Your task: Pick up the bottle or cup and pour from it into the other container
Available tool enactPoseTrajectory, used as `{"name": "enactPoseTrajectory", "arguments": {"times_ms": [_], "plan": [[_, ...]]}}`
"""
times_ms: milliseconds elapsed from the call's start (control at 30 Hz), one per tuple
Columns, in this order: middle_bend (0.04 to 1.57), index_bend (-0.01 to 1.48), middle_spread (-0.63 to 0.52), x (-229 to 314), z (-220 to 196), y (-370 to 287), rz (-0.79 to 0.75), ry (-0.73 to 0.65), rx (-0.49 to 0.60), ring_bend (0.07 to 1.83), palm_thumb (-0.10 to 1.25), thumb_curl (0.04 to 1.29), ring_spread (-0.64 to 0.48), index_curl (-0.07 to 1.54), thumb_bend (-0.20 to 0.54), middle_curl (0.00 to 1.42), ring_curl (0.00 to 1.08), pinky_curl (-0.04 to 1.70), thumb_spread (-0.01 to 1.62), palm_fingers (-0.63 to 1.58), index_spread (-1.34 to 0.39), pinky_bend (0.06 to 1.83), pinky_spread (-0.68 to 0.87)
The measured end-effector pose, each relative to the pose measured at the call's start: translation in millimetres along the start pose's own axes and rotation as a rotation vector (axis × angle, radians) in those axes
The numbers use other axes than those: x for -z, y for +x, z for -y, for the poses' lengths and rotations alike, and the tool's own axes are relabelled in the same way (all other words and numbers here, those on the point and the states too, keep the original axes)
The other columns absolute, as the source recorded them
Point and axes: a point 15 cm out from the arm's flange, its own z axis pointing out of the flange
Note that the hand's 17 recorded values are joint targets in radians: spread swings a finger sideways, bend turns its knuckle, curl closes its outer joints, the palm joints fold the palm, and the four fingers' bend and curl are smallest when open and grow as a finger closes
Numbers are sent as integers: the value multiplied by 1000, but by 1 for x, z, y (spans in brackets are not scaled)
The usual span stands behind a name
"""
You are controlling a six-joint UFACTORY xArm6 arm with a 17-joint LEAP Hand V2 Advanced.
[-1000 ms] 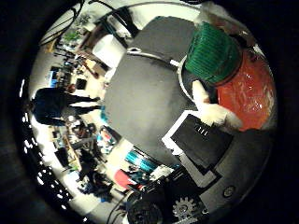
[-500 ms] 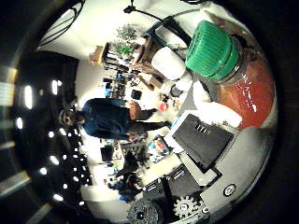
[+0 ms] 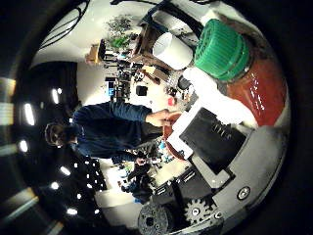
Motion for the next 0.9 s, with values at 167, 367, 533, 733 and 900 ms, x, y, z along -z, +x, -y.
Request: {"name": "enactPoseTrajectory", "arguments": {"times_ms": [167,367,533,733,900], "plan": [[963,639,-225,-19,-3,17,-48,-54,-7,1185,956,703,-233,1009,-31,976,720,742,804,1077,-344,1154,-351],[865,470,-229,-32,-9,28,-65,-104,-16,1138,934,659,-251,998,-31,913,653,663,749,922,-374,997,-482],[778,361,-239,-32,-12,31,-72,-117,-14,1118,937,637,-251,975,-30,880,621,633,743,730,-391,903,-494],[634,259,-201,-27,-20,32,-71,-139,8,908,926,593,-153,802,-28,787,536,624,882,287,-464,791,-125],[391,245,-87,-10,-36,31,-64,-168,25,652,869,545,22,626,-30,607,405,553,945,109,-451,758,308]]}}
